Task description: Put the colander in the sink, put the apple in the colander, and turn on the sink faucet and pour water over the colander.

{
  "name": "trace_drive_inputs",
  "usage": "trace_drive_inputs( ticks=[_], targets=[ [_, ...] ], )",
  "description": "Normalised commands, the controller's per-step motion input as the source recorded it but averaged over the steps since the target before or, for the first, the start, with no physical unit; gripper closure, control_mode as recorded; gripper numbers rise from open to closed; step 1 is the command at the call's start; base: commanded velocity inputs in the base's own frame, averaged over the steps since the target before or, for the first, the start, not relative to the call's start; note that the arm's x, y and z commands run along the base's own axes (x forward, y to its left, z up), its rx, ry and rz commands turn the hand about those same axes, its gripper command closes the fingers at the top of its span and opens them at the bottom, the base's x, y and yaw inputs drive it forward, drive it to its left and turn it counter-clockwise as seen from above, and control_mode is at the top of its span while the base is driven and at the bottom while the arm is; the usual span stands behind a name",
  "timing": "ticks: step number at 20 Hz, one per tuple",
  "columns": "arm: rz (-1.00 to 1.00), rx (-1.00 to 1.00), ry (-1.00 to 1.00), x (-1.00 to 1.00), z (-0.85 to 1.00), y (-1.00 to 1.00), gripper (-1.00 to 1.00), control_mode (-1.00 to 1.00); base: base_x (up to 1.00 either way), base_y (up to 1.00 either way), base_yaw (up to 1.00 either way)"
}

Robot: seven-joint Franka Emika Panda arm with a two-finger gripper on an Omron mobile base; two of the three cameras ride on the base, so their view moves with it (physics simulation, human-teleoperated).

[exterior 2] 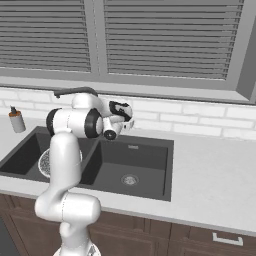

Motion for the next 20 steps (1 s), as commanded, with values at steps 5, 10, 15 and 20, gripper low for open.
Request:
trace_drive_inputs(
  ticks=[5, 10, 15, 20],
  targets=[
    [-0.15, 0.00, 0.00, 0.24, -0.03, -0.04, -1.00, -1.00, 0.00, 0.00, 0.00],
    [-0.06, 0.00, 0.00, 0.14, -0.06, -0.23, -1.00, -1.00, 0.00, 0.00, 0.00],
    [-0.03, 0.00, 0.00, 0.02, -0.12, -0.37, -1.00, -1.00, 0.00, 0.00, 0.00],
    [-0.03, 0.00, 0.00, 0.00, -0.17, -0.45, -1.00, -1.00, 0.00, 0.00, 0.00]
  ],
)
